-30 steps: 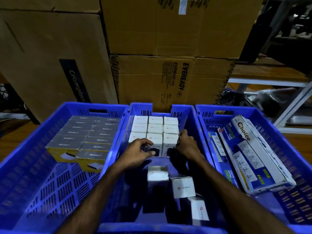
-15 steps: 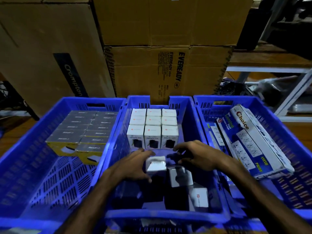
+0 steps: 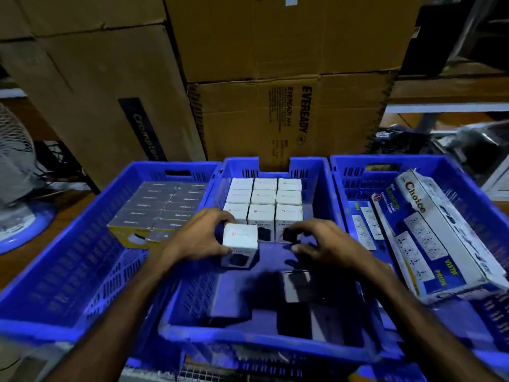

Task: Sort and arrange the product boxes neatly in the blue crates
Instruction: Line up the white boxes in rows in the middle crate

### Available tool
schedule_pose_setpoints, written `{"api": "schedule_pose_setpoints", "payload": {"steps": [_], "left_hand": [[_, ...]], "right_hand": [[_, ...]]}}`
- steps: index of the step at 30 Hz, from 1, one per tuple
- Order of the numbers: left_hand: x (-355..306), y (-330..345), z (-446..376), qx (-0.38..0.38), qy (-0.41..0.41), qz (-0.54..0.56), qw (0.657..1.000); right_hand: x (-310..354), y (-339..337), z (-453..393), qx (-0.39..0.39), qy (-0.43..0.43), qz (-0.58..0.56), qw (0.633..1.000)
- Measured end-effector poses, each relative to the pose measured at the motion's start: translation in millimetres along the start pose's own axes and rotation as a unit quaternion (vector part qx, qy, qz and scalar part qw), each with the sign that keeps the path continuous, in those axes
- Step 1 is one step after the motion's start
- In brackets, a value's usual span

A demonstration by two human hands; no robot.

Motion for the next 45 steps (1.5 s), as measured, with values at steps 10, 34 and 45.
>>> {"api": "schedule_pose_setpoints", "payload": {"steps": [10,34,45], "left_hand": [[14,-18,-30,0.065,-0.034,-0.296,0.952],[-16,33,-56,0.055,-0.075,-0.486,0.869],[-31,171,-48,0.175,0.174,-0.465,0.85]], "right_hand": [[-35,-21,11,-0.096,0.027,0.02,0.995],[-45,-18,11,-0.109,0.022,-0.044,0.993],[-50,-13,10,-0.114,0.003,-0.038,0.993]]}}
Point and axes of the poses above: each hand's wrist, its own z-axis away from the middle knuckle, its own y-axis out of the palm, x = y × z, the point moved 6 cm from there along -z, towards the middle knuckle, and after that the axes turned 2 degrees about y, right-handed, at the moved point
